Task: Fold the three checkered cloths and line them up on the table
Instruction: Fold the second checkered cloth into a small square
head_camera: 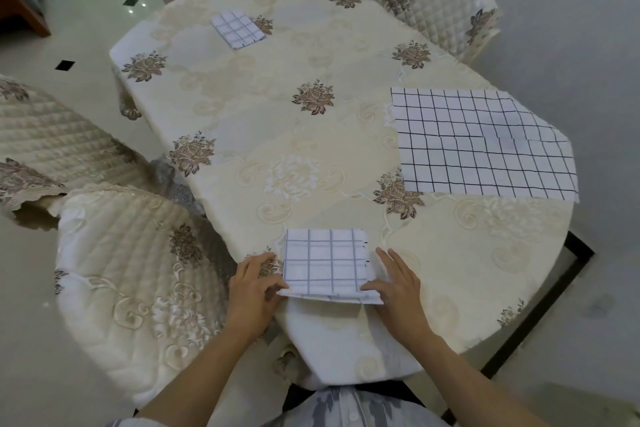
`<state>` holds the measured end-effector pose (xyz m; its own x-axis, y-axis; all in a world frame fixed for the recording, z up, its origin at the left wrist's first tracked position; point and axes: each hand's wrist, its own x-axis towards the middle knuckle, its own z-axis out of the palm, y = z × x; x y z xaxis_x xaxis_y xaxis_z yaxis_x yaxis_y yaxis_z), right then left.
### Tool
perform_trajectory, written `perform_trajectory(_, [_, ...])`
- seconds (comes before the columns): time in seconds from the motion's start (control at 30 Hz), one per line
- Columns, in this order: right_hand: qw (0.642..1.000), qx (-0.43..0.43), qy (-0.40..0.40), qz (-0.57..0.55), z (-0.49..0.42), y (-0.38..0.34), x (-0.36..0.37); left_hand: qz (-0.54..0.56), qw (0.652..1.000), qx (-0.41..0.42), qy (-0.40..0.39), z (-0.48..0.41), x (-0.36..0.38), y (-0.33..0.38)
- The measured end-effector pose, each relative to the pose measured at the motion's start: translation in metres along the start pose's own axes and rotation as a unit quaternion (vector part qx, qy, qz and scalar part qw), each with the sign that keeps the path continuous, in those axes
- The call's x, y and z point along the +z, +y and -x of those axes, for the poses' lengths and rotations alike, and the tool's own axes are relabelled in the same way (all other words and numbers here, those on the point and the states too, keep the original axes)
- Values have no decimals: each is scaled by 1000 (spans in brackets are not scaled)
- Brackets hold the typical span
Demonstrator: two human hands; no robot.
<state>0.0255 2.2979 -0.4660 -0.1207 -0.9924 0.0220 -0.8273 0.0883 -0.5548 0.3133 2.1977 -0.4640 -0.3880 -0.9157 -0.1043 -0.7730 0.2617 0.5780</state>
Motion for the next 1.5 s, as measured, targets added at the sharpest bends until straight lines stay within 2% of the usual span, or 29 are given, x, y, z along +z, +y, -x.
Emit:
perform_trajectory(0.23, [990,135,-28,-17,-16,-10,2,29,996,-79,-14,-6,-5,13])
perform_trajectory(0.4, [979,199,-45,-25,-23,-15,2,12,994,-112,-13,-12,-3,17])
perform_trajectory(1.07, [967,255,8,3,-35,-30,7,11,991,-131,-32,-19,-8,27])
perform_trajectory(1.27, [966,257,25,14,-36,-29,9,-46,987,-153,-20,-23,-7,38])
perform_trajectory(1.5, [964,261,51,-2,-38,-37,4,-115,986,-116,19,-24,-9,41])
